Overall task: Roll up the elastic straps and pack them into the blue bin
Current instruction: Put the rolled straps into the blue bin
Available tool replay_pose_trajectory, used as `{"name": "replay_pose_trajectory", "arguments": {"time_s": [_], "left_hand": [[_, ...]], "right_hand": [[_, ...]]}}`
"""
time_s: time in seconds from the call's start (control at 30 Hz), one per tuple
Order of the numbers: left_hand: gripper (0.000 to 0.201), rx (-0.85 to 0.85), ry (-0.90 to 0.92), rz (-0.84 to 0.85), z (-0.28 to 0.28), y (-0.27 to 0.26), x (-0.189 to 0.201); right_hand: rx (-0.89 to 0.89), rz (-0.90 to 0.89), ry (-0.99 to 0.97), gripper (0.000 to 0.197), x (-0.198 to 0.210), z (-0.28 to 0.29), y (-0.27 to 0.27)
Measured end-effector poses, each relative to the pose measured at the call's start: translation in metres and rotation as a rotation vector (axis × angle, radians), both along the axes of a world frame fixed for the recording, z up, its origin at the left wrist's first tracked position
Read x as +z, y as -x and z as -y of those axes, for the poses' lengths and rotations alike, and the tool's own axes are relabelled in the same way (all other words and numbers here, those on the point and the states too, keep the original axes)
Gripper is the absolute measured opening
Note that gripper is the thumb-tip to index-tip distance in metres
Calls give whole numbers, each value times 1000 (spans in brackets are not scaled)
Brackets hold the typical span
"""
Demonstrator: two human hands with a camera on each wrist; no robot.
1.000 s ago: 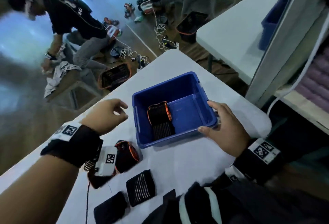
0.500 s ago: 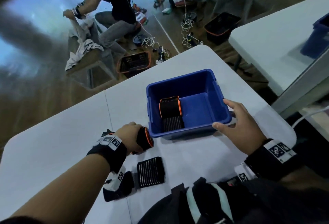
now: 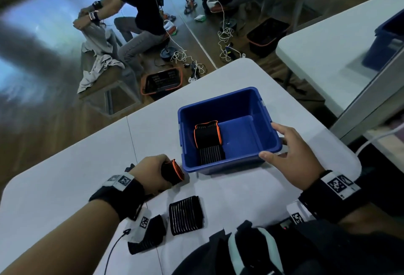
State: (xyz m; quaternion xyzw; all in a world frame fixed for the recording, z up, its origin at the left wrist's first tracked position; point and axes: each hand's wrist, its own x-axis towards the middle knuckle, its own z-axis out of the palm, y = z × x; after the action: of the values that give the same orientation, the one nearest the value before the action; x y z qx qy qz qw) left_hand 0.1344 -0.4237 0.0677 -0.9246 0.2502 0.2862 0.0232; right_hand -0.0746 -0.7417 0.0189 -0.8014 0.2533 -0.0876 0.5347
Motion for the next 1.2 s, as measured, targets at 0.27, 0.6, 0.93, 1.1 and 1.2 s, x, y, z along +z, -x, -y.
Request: {"name": "replay_pose_trajectory", "arguments": {"time_s": [0.27, 0.6, 0.93, 1.1, 1.2], "left_hand": [[59, -52, 255, 201, 32, -2, 145], [58, -427, 136, 87, 188, 3, 87], [41, -683, -244, -45, 242, 16, 7], [48, -673, -275, -27, 256, 11, 0], [48, -704, -298, -40, 258, 11, -4]], "right_hand": [[-19, -4, 10, 80, 7, 0, 0], [-27, 7, -30, 80, 12, 0, 0], [-23, 8, -33, 82, 13, 2, 1], [-8, 5, -38, 82, 17, 3, 1], [-3, 4, -37, 84, 17, 3, 2]]}}
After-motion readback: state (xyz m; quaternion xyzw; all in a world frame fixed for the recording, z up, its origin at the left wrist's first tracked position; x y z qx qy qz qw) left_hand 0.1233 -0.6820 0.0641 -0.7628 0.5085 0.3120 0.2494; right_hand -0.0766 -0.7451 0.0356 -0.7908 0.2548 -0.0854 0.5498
